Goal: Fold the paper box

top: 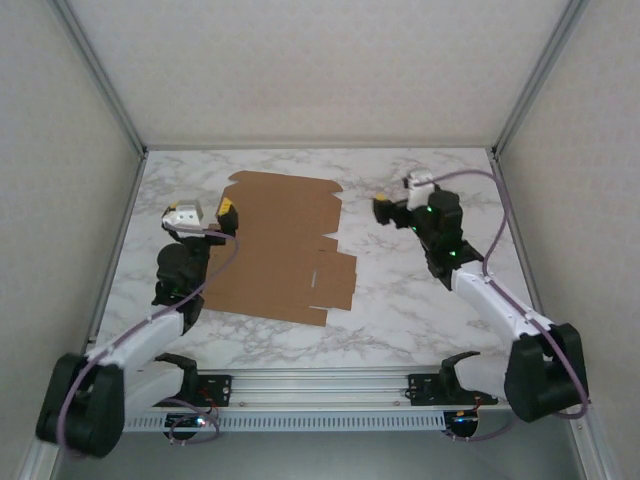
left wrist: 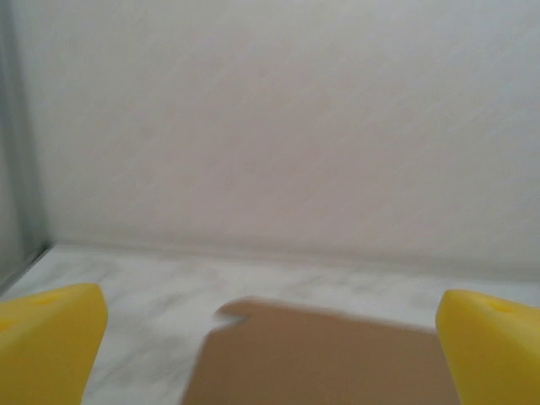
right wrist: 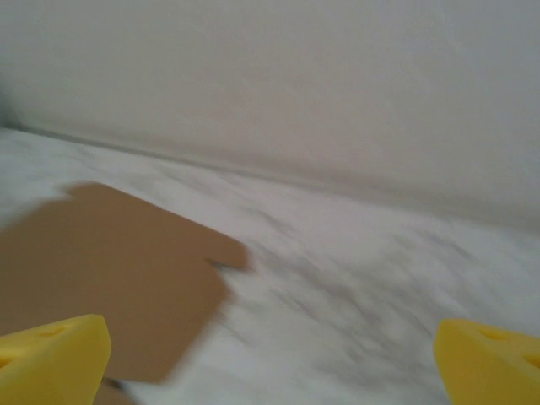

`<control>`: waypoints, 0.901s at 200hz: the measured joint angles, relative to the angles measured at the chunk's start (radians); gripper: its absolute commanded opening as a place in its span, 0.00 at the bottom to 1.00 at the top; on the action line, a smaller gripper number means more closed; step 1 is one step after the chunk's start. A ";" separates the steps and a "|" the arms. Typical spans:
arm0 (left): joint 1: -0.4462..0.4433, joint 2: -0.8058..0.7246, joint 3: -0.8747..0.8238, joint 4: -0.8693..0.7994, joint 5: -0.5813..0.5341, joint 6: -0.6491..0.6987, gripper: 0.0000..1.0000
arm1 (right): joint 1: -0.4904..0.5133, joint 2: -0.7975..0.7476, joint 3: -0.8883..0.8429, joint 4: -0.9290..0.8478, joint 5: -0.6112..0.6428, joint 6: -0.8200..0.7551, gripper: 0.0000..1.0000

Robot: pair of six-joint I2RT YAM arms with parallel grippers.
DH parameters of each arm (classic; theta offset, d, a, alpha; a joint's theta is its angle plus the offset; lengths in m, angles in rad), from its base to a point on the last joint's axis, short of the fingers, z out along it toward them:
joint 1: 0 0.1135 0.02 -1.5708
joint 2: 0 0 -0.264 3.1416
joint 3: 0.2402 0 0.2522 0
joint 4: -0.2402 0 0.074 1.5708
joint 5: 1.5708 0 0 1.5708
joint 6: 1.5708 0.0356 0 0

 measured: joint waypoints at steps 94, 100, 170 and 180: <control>-0.283 -0.214 0.444 -0.963 -0.233 -0.447 1.00 | 0.184 -0.111 0.330 -0.724 0.130 0.380 0.99; -0.280 -0.225 0.414 -0.975 -0.229 -0.487 1.00 | 0.174 -0.104 0.318 -0.743 0.096 0.399 0.99; -0.253 -0.284 0.154 -1.031 -0.216 -0.841 1.00 | 0.237 0.238 0.196 -0.761 -0.156 0.583 0.44; -0.253 -0.246 0.157 -1.030 -0.206 -0.853 1.00 | 0.266 0.300 0.207 -0.771 -0.156 0.622 0.43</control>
